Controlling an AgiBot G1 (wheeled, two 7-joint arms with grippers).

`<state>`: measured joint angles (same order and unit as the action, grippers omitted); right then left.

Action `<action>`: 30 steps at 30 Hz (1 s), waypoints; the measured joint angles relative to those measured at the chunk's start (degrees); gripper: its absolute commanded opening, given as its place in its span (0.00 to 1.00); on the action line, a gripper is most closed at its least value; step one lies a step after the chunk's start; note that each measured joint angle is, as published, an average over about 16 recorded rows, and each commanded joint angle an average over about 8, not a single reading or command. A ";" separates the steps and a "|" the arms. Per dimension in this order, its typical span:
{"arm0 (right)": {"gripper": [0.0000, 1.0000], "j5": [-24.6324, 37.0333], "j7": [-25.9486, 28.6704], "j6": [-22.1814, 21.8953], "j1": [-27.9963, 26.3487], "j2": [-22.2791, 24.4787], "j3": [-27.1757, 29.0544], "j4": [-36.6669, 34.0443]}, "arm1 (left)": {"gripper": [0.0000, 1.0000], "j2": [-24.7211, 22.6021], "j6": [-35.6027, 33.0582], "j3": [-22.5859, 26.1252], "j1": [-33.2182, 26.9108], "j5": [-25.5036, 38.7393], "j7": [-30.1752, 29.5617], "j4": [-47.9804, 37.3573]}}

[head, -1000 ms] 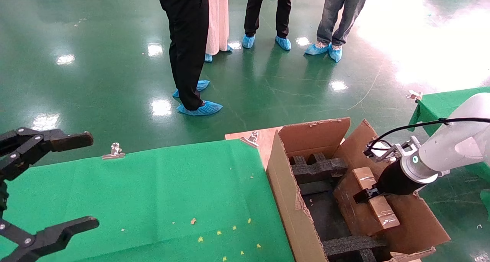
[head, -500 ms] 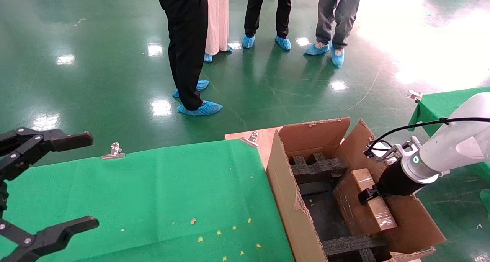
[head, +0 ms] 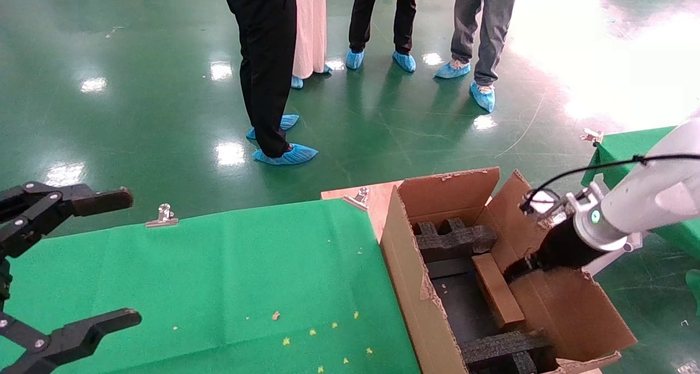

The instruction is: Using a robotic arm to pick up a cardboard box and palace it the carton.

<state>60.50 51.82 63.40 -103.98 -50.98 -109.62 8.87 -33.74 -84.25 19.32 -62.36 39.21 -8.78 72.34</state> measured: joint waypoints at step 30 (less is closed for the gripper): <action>1.00 -6.74 -5.99 6.13 -21.95 7.40 6.71 23.32 | 1.00 0.02 0.03 0.01 0.01 -0.02 0.01 -0.02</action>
<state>53.76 45.84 69.53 -125.93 -43.58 -102.91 32.19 -33.72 -84.22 19.33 -62.35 39.19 -8.77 72.32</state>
